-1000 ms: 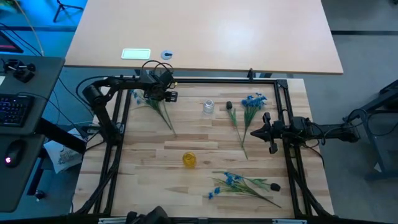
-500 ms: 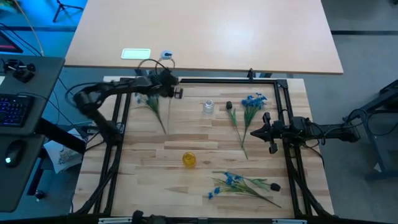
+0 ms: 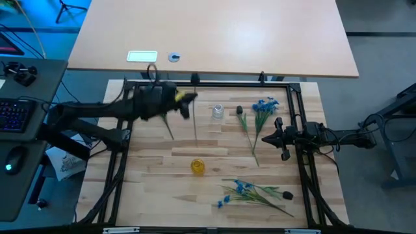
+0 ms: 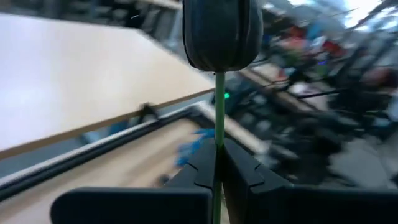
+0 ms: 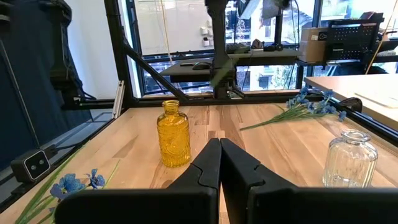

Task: Sort flowers into vase by color
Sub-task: Put the top left black flower into the yellow vase

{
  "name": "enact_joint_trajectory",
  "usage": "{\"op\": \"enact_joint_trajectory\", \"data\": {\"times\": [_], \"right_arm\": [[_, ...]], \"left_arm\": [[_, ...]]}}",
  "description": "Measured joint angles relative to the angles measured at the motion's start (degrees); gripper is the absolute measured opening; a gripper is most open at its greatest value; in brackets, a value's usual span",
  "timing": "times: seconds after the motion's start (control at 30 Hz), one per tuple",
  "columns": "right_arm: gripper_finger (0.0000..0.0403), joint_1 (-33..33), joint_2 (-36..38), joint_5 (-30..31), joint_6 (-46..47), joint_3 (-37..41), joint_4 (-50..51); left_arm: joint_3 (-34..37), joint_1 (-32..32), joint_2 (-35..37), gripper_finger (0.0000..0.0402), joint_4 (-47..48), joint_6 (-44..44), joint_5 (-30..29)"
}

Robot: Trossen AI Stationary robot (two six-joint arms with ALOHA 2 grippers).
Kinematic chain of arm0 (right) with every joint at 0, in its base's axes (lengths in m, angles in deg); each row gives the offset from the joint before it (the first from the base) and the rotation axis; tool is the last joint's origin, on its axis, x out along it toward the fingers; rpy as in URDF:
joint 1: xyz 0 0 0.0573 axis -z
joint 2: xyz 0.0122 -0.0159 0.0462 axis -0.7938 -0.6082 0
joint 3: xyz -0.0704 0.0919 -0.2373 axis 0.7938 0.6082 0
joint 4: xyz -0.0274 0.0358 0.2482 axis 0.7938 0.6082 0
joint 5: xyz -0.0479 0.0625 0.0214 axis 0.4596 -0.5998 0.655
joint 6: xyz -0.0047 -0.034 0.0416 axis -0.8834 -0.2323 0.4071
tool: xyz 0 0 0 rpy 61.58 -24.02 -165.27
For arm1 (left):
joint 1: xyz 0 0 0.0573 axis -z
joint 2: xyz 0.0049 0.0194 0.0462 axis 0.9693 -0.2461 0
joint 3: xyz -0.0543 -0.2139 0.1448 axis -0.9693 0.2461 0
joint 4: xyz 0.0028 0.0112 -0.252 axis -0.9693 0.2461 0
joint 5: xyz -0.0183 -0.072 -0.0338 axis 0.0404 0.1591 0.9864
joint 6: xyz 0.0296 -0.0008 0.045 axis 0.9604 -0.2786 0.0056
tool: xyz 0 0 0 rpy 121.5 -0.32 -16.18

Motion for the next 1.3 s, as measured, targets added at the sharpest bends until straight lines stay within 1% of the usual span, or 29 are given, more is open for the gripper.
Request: {"op": "enact_joint_trajectory", "data": {"times": [0.1, 0.17, 0.27, 0.37, 0.43, 0.57, 0.63, 0.73, 0.8, 0.87, 0.97, 1.17, 1.3], "right_arm": [[0.0000, 0.0, 0.0, 0.0, 0.0, 0.0, 0.0], [0.0000, 0.0, 0.0, 0.0, 0.0, 0.0, 0.0], [0.0000, 0.0, 0.0, 0.0, 0.0, 0.0, 0.0], [0.0000, 0.0, 0.0, 0.0, 0.0, 0.0, 0.0], [0.0000, 0.0, 0.0, 0.0, 0.0, 0.0, 0.0], [0.0000, 0.0, 0.0, 0.0, 0.0, 0.0, 0.0], [0.0000, 0.0, 0.0, 0.0, 0.0, 0.0, 0.0], [0.0000, 0.0, 0.0, 0.0, 0.0, 0.0, 0.0], [0.0000, 0.0, 0.0, 0.0, 0.0, 0.0, 0.0], [0.0000, 0.0, 0.0, 0.0, 0.0, 0.0, 0.0], [0.0000, 0.0, 0.0, 0.0, 0.0, 0.0, 0.0], [0.0000, 0.0, 0.0, 0.0, 0.0, 0.0, 0.0], [0.0000, 0.0, 0.0, 0.0, 0.0, 0.0, 0.0]], "left_arm": [[0.0, 10.2, -0.3, 0.0000, -4.8, 5.4, -7.2], [0.0, 15.1, -0.4, 0.0000, -7.0, 9.5, -10.5], [0.0, 20.3, -0.3, 0.0000, -7.9, 13.7, -14.5], [0.0, 23.3, -0.4, 0.0000, -7.9, 17.7, -16.8], [0.0, 24.0, -0.4, 0.0000, -9.8, 20.5, -16.2], [1.8, 24.6, -0.3, 0.0000, -19.8, 24.8, -7.9], [4.1, 25.6, -0.3, 0.0000, -26.6, 26.8, -5.8], [8.4, 26.9, -0.2, 0.0000, -33.9, 27.8, -6.4], [11.1, 27.6, -0.1, 0.0000, -36.8, 28.2, -7.5], [12.6, 28.0, -0.1, 0.0000, -39.4, 31.1, -7.5], [12.8, 28.1, 0.0, 0.0000, -40.1, 35.9, -7.5], [12.8, 28.1, -0.1, 0.0000, -39.2, 36.7, -7.9], [12.8, 28.9, -0.1, 0.0000, -36.8, 36.8, -12.1]]}}
